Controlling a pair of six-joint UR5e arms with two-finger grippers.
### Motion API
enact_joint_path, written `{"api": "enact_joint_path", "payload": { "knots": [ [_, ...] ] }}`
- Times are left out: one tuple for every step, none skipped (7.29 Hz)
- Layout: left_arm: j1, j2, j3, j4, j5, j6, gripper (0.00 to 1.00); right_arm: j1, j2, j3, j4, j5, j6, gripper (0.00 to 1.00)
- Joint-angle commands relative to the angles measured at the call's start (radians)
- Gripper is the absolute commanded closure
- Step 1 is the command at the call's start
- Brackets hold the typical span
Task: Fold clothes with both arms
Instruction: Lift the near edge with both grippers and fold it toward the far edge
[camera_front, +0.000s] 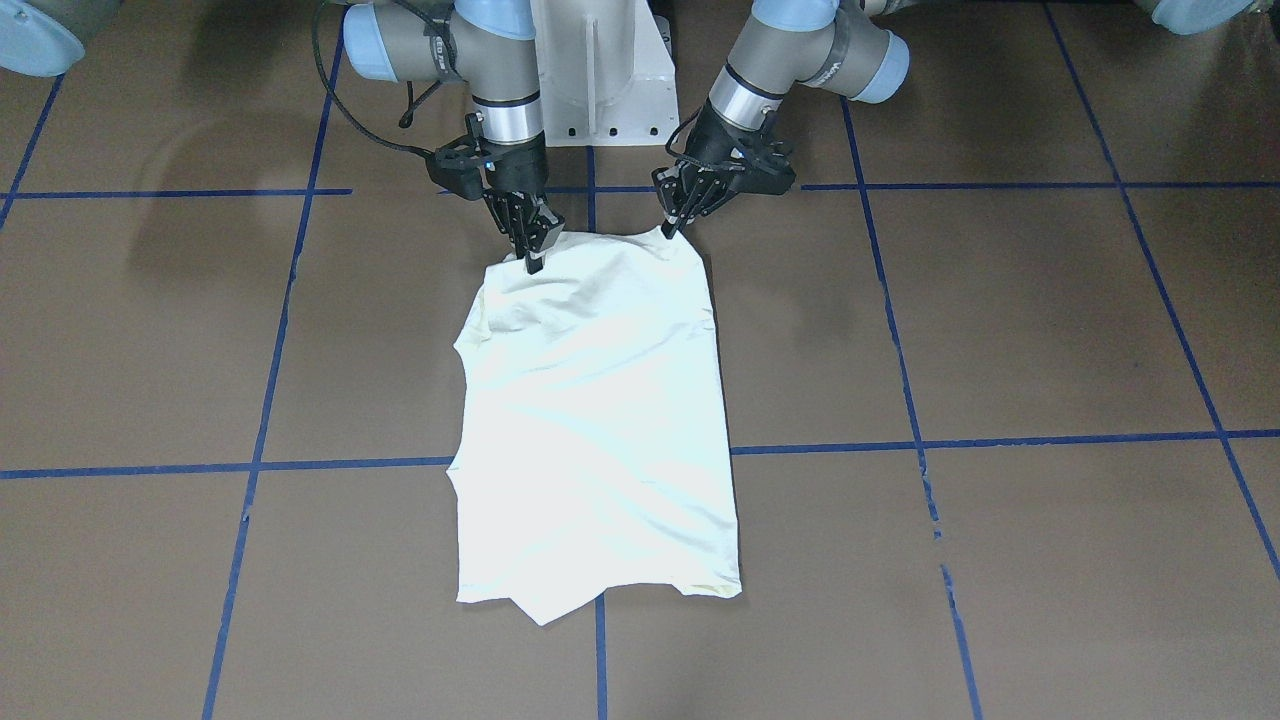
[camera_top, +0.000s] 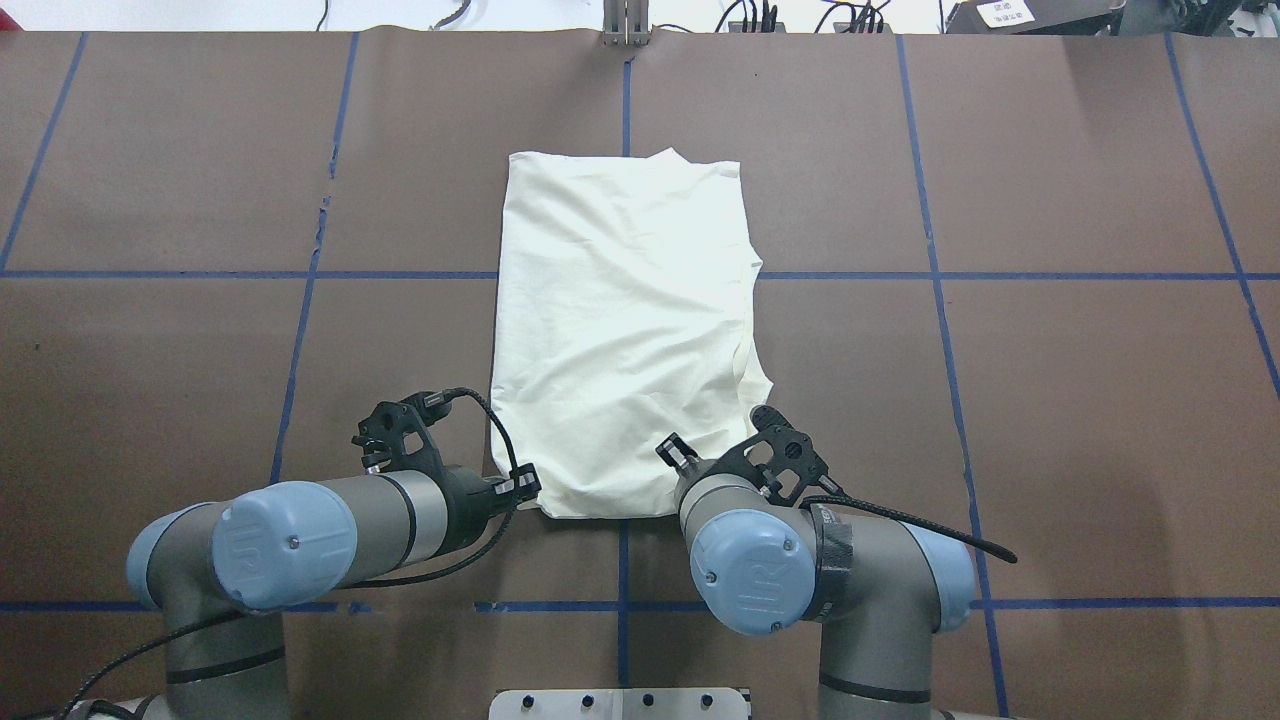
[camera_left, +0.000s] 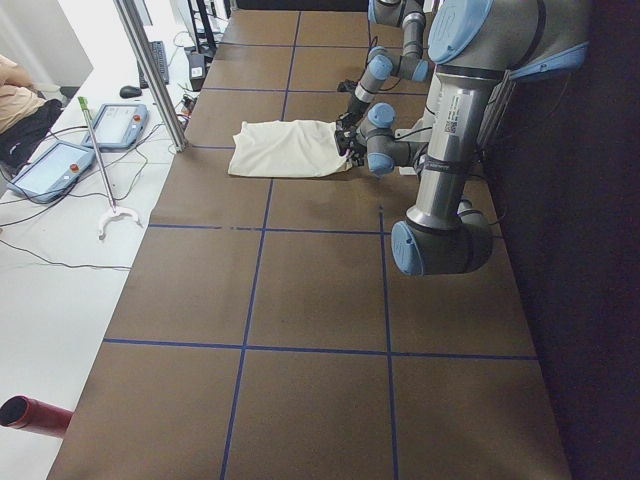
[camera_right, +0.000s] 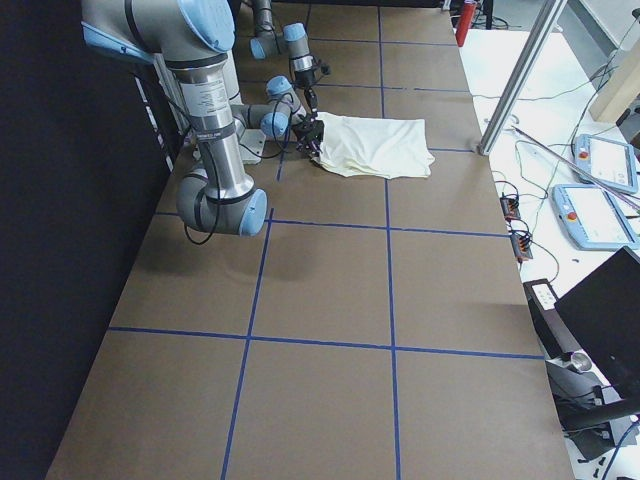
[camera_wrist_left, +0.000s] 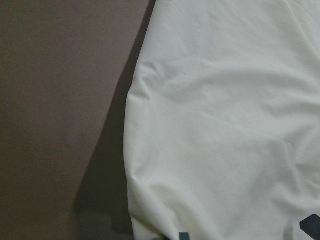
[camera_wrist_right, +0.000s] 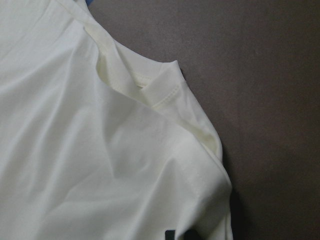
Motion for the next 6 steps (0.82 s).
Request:
{"api": "enact_joint_path", "payload": {
  "knots": [
    [-0.014, 0.01, -0.084, 0.05, -0.01, 0.083, 1.0, 0.012, -0.02, 0.104, -0.015, 0.006, -0.006, 1.0],
    [-0.014, 0.016, -0.194, 0.158, -0.013, 0.096, 1.0, 0.011, -0.061, 0.236, -0.103, 0.009, -0.015, 1.0],
    [-0.014, 0.01, -0.312, 0.296, -0.057, 0.095, 1.0, -0.015, -0.061, 0.407, -0.256, 0.015, -0.015, 1.0],
    [-0.015, 0.009, -0.431, 0.411, -0.091, 0.093, 1.0, -0.065, -0.055, 0.547, -0.391, 0.018, -0.012, 1.0],
    [-0.012, 0.001, -0.537, 0.537, -0.094, 0.087, 1.0, -0.093, -0.054, 0.638, -0.458, 0.018, -0.012, 1.0],
    [-0.009, -0.017, -0.578, 0.607, -0.1, 0.087, 1.0, -0.096, -0.052, 0.631, -0.462, 0.018, -0.013, 1.0]
  ]
}}
